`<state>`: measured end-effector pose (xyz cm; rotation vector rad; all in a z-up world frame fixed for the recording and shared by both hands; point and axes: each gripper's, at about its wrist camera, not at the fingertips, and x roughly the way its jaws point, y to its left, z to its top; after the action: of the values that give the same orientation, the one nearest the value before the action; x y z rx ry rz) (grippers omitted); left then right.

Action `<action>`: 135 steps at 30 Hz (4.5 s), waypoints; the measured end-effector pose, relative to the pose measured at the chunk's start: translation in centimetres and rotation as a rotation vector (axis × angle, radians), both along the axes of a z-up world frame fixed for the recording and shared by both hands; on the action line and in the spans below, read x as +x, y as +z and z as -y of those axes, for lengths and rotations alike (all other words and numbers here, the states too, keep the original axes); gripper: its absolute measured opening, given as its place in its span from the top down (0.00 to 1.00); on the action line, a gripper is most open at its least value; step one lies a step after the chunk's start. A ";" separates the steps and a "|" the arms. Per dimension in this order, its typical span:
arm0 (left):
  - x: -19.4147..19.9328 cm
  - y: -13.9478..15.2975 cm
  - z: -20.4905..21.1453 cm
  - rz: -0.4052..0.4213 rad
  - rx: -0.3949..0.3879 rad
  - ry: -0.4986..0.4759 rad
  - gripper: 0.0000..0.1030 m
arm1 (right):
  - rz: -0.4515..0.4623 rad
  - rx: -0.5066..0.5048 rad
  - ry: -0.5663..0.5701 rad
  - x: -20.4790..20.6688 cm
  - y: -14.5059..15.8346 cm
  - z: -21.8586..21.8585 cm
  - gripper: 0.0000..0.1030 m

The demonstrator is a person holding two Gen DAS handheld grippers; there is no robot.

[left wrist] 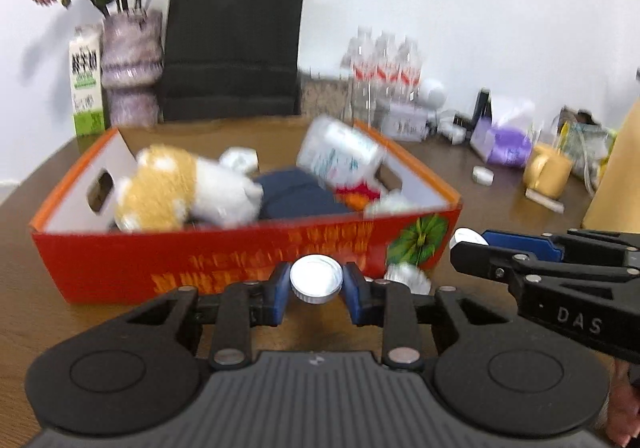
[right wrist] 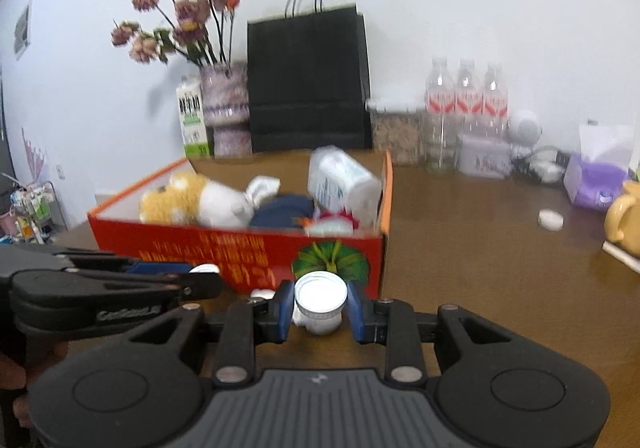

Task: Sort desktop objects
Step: 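Carry the cap into the box with the right gripper while the left drops its cap there, then withdraw both open grippers from the box back toward the table, then grasp the crumpled tissue with the right gripper while the left grasps the last white cap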

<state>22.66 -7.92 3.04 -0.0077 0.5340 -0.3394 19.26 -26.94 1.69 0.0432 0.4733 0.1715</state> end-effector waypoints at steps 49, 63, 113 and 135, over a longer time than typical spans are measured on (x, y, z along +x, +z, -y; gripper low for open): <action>6.0 1.0 -3.2 0.231 0.032 0.269 0.00 | 0.100 -0.002 0.014 9.2 1.8 -3.0 0.00; 5.8 1.0 -3.2 0.221 0.034 0.272 0.00 | 0.106 -0.016 -0.003 8.5 1.6 -2.6 0.00; 2.3 -3.9 5.1 -0.065 0.152 0.084 0.25 | -0.106 -0.033 -0.133 2.6 -2.5 6.3 0.00; 2.6 -4.0 5.4 -0.092 0.106 0.077 0.74 | -0.120 0.007 -0.107 3.2 -3.7 6.7 0.00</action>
<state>25.29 -13.34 -0.97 0.0591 0.6405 -0.2361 22.45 -33.60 -1.98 0.0853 0.5892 0.0660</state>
